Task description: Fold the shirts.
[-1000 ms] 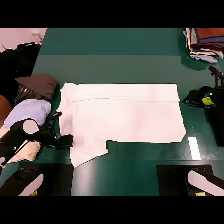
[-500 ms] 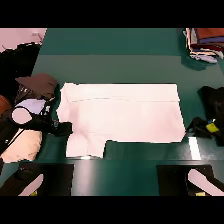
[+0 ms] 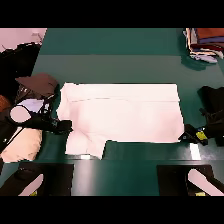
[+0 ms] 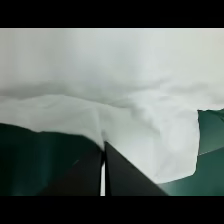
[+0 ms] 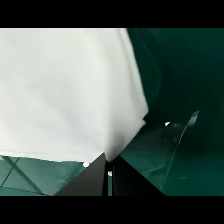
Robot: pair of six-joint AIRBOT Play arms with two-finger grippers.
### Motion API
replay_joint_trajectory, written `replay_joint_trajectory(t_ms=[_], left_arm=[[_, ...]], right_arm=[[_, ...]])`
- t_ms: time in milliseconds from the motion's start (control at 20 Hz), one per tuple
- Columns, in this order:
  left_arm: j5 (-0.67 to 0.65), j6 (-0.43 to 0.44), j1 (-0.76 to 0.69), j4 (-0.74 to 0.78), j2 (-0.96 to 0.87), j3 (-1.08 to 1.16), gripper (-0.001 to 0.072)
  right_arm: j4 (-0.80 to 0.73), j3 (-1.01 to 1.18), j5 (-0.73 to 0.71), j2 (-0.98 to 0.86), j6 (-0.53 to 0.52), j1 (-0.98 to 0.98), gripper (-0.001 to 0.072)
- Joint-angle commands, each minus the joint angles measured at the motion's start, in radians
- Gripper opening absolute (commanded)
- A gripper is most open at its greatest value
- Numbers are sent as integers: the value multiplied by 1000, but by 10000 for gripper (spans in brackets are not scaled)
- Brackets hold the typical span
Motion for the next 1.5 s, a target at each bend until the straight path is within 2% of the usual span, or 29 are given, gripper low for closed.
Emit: replay_joint_trajectory(t_ms=[0,100,300,400,500,650,900,1100,1200,1400,1450], left_arm=[[-50,2,0,18,28,31,22],[-78,-26,0,52,117,40,22],[-270,-60,0,44,258,53,24],[-278,-58,0,55,263,113,23],[-182,-57,0,116,244,167,23],[-24,-51,0,248,150,225,23],[254,-24,0,257,-140,307,24],[418,-7,7,273,-374,426,25],[457,21,7,272,-472,492,25],[500,21,7,274,-583,572,26],[508,21,7,275,-584,574,80]], right_arm=[[2,38,57,44,-31,-1,17],[3,57,107,136,-31,-1,17],[2,101,221,319,-14,-1,16],[3,163,235,367,10,-1,16],[4,245,232,353,18,-1,16],[5,367,211,226,16,10,15],[6,558,80,-89,17,159,16],[7,729,35,-329,21,232,16],[8,810,30,-426,21,251,16],[50,953,31,-566,21,261,18],[91,980,32,-592,20,253,74]])
